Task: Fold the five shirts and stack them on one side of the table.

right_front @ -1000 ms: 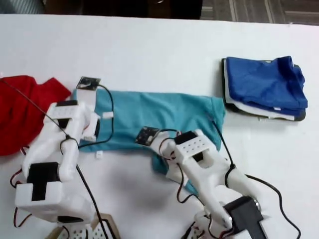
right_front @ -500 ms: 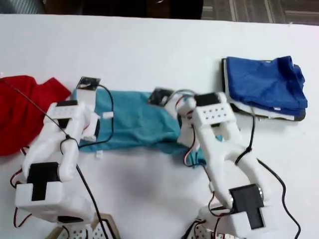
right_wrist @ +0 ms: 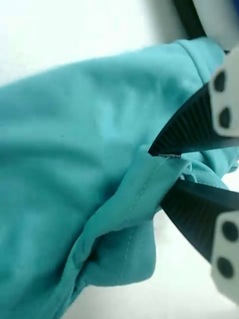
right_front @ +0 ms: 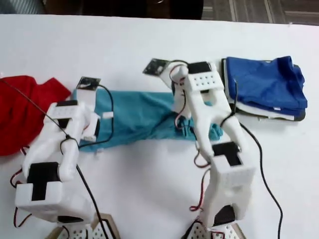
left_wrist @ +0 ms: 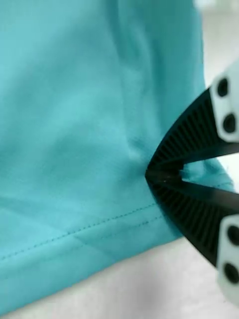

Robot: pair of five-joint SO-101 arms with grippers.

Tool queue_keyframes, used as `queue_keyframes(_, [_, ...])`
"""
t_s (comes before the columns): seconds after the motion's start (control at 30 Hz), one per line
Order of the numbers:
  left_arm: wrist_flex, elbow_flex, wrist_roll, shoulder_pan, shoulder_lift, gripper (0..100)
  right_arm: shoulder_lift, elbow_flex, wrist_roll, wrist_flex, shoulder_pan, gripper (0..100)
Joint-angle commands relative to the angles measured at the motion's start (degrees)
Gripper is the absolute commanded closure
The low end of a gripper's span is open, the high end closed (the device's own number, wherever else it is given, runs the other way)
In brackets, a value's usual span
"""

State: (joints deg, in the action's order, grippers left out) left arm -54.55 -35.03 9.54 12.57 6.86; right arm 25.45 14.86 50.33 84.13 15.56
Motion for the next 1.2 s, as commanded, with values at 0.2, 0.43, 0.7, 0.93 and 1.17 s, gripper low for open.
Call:
queue_keyframes(0.2, [1.8, 0.1, 0.3, -0.2, 0.4, 97, 12.4, 22.5, -4.7, 6.1, -4.5, 73.0])
queue_keyframes(0.43, [1.8, 0.1, 0.3, -0.2, 0.4, 97, 15.8, 35.2, -22.7, 5.1, -11.6, 73.1])
queue_keyframes(0.7, [1.8, 0.1, 0.3, -0.2, 0.4, 97, 15.7, 36.1, -22.7, 15.7, -10.9, 98.7])
queue_keyframes(0.93, [1.8, 0.1, 0.3, -0.2, 0.4, 97, 11.7, 33.7, -22.7, 17.1, -10.7, 98.0])
queue_keyframes(1.17, [1.8, 0.1, 0.3, -0.2, 0.4, 97, -4.4, 9.6, -19.9, 12.1, -6.1, 97.8])
